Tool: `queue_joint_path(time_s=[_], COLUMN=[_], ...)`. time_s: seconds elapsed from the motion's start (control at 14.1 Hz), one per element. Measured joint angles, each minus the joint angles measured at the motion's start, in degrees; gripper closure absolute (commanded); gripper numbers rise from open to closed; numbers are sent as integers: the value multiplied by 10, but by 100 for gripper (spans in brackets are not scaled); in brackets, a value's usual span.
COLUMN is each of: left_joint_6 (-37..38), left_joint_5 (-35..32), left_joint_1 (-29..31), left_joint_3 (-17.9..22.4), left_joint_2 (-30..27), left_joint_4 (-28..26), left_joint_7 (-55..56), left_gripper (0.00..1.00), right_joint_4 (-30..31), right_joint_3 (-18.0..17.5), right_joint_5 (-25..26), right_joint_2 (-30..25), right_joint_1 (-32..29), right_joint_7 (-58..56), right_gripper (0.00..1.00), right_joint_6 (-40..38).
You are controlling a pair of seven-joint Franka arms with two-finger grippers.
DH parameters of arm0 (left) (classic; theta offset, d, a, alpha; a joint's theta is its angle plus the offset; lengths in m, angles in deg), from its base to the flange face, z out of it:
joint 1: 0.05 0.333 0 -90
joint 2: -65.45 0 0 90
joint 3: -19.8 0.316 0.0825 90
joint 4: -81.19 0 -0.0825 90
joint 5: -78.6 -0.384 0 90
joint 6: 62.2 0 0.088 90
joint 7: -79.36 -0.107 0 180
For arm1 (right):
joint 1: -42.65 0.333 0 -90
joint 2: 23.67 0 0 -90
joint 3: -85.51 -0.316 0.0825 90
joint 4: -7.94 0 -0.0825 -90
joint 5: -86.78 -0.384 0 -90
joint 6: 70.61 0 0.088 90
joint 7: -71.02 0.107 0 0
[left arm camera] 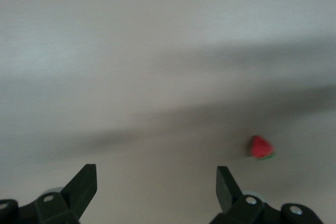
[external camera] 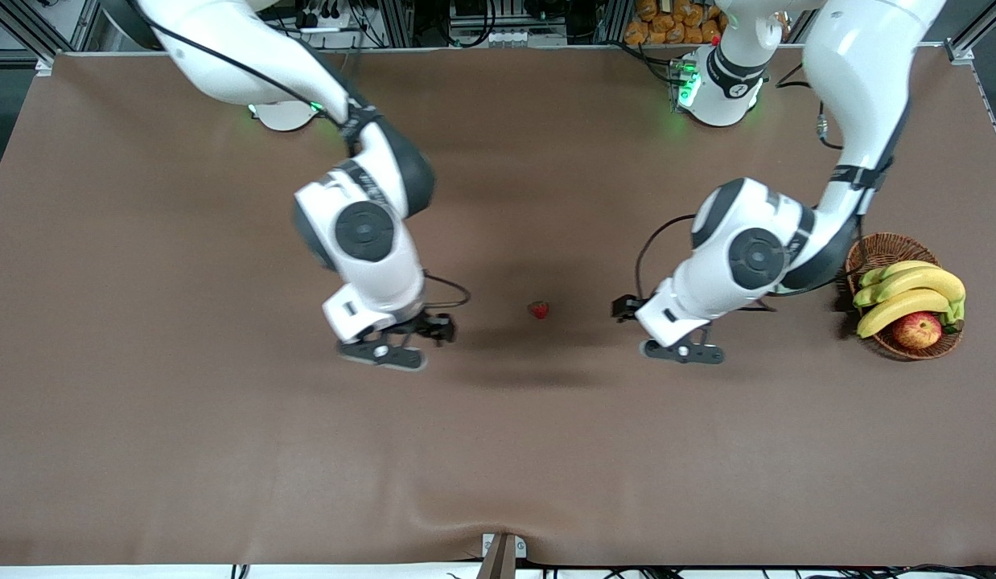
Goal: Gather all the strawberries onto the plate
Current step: 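Grasp the third strawberry with the left gripper while the right gripper retracts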
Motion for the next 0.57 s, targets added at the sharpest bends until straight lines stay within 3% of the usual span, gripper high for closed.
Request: queue_joint_path(time_s=[0.35, 0.57], left_joint_6=[-69, -82], left_joint_5=[-41, -74], left_joint_1=[-75, -123], left_joint_3=[3, 5], left_joint_2=[46, 80], left_joint_4=[4, 20], left_joint_7=[73, 116], left_gripper=[0, 0], right_joint_4=[42, 88], right_joint_3=[15, 65], right_joint_5=[-4, -56], right_joint_2=[-93, -172], right_joint_1=[-72, -101], right_joint_7=[-181, -293], right_gripper=[0, 0], right_joint_6=[-57, -103])
